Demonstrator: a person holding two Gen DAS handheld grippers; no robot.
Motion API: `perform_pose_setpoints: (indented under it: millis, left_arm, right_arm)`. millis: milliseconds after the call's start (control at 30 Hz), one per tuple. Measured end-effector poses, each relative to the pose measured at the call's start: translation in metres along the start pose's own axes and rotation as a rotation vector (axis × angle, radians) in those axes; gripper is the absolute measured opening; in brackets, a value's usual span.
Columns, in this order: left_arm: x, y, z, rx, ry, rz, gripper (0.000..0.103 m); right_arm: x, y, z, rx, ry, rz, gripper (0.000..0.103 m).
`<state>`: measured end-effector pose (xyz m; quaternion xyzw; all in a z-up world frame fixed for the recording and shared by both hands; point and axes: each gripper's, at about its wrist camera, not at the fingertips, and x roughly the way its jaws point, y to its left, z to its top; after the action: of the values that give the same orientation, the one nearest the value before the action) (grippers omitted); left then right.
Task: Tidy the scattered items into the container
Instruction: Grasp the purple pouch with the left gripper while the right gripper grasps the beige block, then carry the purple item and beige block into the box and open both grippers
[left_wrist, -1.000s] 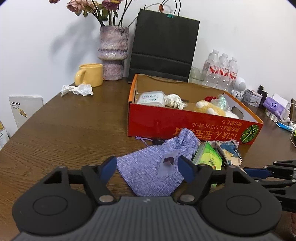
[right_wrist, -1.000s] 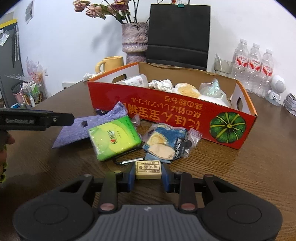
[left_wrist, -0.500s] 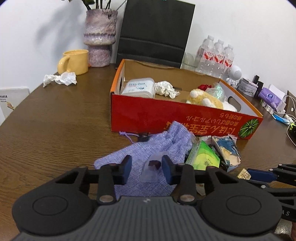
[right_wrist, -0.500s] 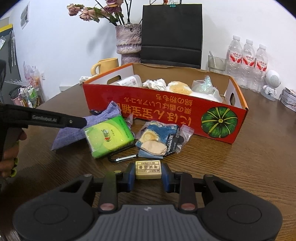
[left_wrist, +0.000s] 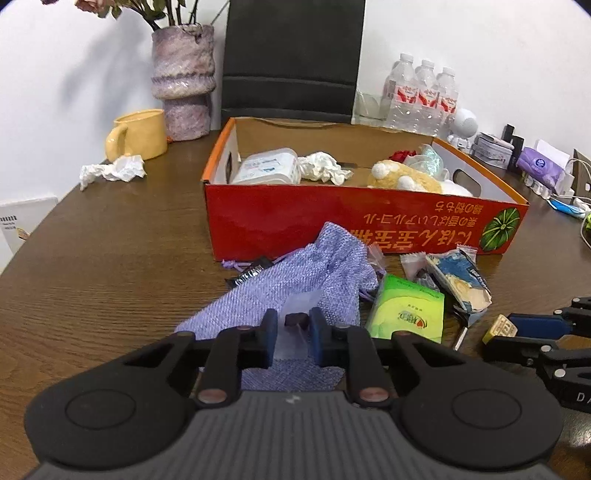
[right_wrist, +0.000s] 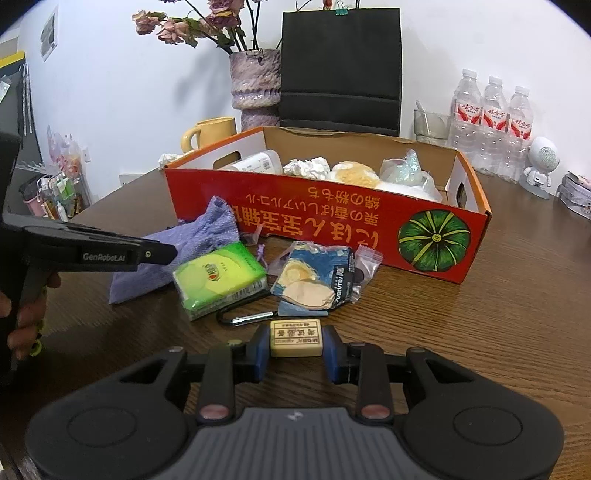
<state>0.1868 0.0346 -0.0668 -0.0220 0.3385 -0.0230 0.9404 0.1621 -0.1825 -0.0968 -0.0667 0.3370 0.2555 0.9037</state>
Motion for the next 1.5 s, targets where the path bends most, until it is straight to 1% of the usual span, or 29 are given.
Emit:
perform_pose_setpoints:
  millis: [400, 700, 800, 867, 933, 1033, 1100, 1167, 1200, 1300, 1400, 1500]
  left_arm:
    - [-0.034, 0.003, -0.012, -0.015, -0.068, 0.012, 0.018]
    - [-0.055, 0.003, -0.004, -0.023, -0.127, -0.006, 0.018]
    - [-0.062, 0.001, 0.01, -0.015, -0.165, -0.014, 0.018]
    - [-0.065, 0.001, 0.027, -0.008, -0.198, -0.012, 0.018]
    - [-0.065, 0.002, 0.048, -0.004, -0.226, -0.022, 0.018]
    - [-0.057, 0.001, 0.086, 0.002, -0.245, -0.028, 0.018]
    - [-0.044, 0.0, 0.11, -0.001, -0.233, -0.034, 0.018]
    - [-0.027, -0.003, 0.132, -0.011, -0.197, -0.05, 0.018]
    - [-0.017, -0.005, 0.141, -0.013, -0.175, -0.053, 0.018]
    - [0.018, -0.012, 0.162, 0.001, -0.11, -0.03, 0.018]
    - [0.053, -0.017, 0.175, 0.01, -0.036, -0.001, 0.018]
    - [0.085, -0.015, 0.182, -0.004, 0.031, 0.019, 0.018]
  right_arm:
    - [-0.01, -0.005, -0.003, 0.022, -0.022, -0.01, 0.029]
    - [-0.028, -0.008, 0.008, 0.03, -0.069, -0.013, 0.029]
    - [-0.034, -0.016, 0.022, 0.038, -0.097, -0.021, 0.029]
    - [-0.036, -0.026, 0.037, 0.054, -0.118, -0.004, 0.029]
    - [-0.036, -0.034, 0.056, 0.052, -0.14, -0.01, 0.029]
    - [-0.03, -0.045, 0.091, 0.04, -0.172, -0.037, 0.029]
    - [-0.019, -0.055, 0.116, 0.048, -0.171, -0.04, 0.029]
    - [-0.001, -0.062, 0.141, 0.05, -0.154, -0.051, 0.029]
    - [0.009, -0.063, 0.152, 0.049, -0.14, -0.053, 0.029]
    - [0.047, -0.068, 0.179, 0.054, -0.074, -0.051, 0.029]
    - [0.079, -0.07, 0.193, 0.05, -0.018, -0.065, 0.029]
    - [0.112, -0.072, 0.203, 0.042, 0.038, -0.079, 0.029]
